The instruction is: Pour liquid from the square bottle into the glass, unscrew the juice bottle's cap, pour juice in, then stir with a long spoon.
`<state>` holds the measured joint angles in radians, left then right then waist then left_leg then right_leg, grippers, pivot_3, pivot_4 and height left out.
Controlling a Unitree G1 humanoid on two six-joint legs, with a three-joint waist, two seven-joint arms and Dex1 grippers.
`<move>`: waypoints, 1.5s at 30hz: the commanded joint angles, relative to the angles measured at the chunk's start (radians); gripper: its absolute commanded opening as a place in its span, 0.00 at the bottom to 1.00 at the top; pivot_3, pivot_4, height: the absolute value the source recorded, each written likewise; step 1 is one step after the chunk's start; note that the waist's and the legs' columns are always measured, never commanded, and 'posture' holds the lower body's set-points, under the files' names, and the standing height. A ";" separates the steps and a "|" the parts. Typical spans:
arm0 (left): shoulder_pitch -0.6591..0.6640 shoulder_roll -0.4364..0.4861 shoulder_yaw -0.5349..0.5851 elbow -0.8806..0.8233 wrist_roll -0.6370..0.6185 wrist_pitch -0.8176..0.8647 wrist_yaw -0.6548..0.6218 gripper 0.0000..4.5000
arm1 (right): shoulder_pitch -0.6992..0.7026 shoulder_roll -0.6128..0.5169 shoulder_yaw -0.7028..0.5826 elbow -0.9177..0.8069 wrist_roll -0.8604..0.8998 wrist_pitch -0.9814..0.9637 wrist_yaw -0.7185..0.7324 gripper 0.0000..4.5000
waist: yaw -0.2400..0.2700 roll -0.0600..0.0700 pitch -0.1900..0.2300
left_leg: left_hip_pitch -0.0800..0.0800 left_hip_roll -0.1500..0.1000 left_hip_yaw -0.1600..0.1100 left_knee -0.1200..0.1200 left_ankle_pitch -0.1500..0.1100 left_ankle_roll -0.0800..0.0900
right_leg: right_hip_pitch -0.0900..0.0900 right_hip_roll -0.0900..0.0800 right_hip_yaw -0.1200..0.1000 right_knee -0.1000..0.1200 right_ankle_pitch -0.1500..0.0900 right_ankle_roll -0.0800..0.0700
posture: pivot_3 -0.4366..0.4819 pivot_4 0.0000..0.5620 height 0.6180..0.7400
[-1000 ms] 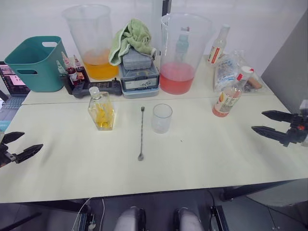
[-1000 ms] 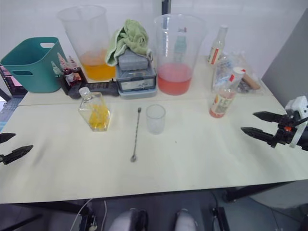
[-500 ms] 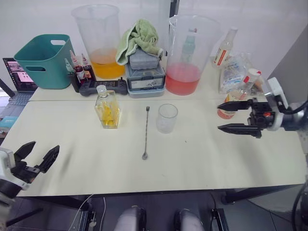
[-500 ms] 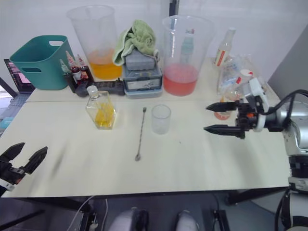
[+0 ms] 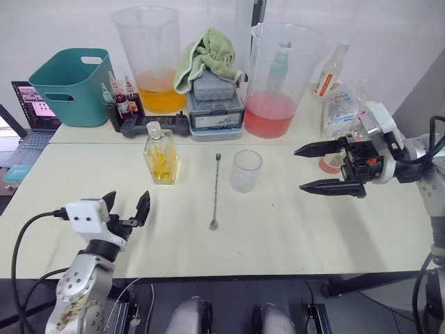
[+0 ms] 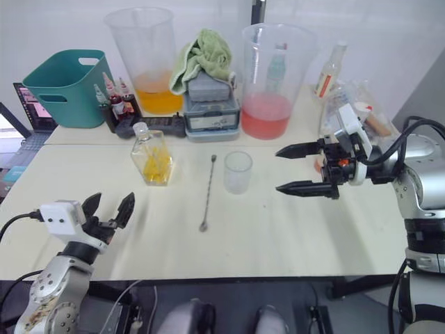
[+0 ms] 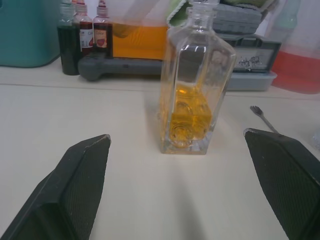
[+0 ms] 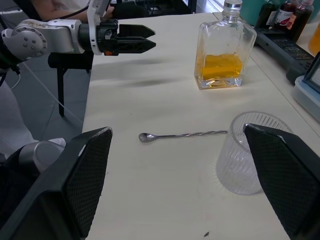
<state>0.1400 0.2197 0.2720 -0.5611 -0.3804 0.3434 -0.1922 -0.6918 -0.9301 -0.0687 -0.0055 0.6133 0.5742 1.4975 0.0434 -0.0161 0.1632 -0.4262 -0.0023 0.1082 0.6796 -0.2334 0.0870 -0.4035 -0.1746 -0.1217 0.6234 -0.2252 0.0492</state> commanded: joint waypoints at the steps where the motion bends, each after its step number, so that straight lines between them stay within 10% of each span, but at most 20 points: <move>1: -0.079 -0.034 -0.059 0.051 0.076 -0.029 0.067 1.00 | 0.010 -0.027 -0.060 -0.066 0.035 0.013 -0.024 0.99 | 0.002 0.000 0.000 | 0.000 0.000 0.000 0.000 0.000 0.000 | 0.000 0.000 0.000 0.000 0.000 0.000 | 0.48 0.27 0.99; 34: -0.595 -0.025 -0.114 0.615 0.200 -0.144 0.074 1.00 | 0.078 -0.041 -0.126 -0.183 0.092 0.049 -0.151 0.99 | 0.001 -0.001 0.000 | -0.007 0.001 0.000 0.001 0.005 0.006 | 0.000 0.005 0.000 -0.012 0.008 0.004 | 0.48 0.27 0.99; 39: -0.603 -0.023 -0.113 0.620 0.206 -0.167 0.068 0.63 | 0.095 -0.037 -0.129 -0.195 0.095 0.048 -0.162 1.00 | 0.003 -0.001 0.000 | -0.007 0.001 0.000 0.001 0.005 0.006 | 0.000 0.005 0.000 -0.012 0.008 0.004 | 0.48 0.27 0.99; 45: -0.587 -0.018 -0.086 0.543 0.142 -0.209 0.005 0.63 | 0.108 -0.027 -0.129 -0.204 0.100 0.048 -0.172 1.00 | 0.001 -0.001 0.001 | -0.008 0.001 0.000 0.001 0.005 0.006 | -0.001 0.005 0.000 -0.012 0.008 0.004 | 0.48 0.27 0.99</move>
<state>-0.4312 0.1952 0.1777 0.0741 -0.2024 0.1951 -0.1526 -0.5786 -0.9542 -0.1710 -0.1842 0.6906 0.6388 1.3281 0.0443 -0.0175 0.1638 -0.4344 -0.0012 0.1085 0.6810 -0.2284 0.0932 -0.4051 -0.1699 -0.1222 0.6109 -0.2167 0.0533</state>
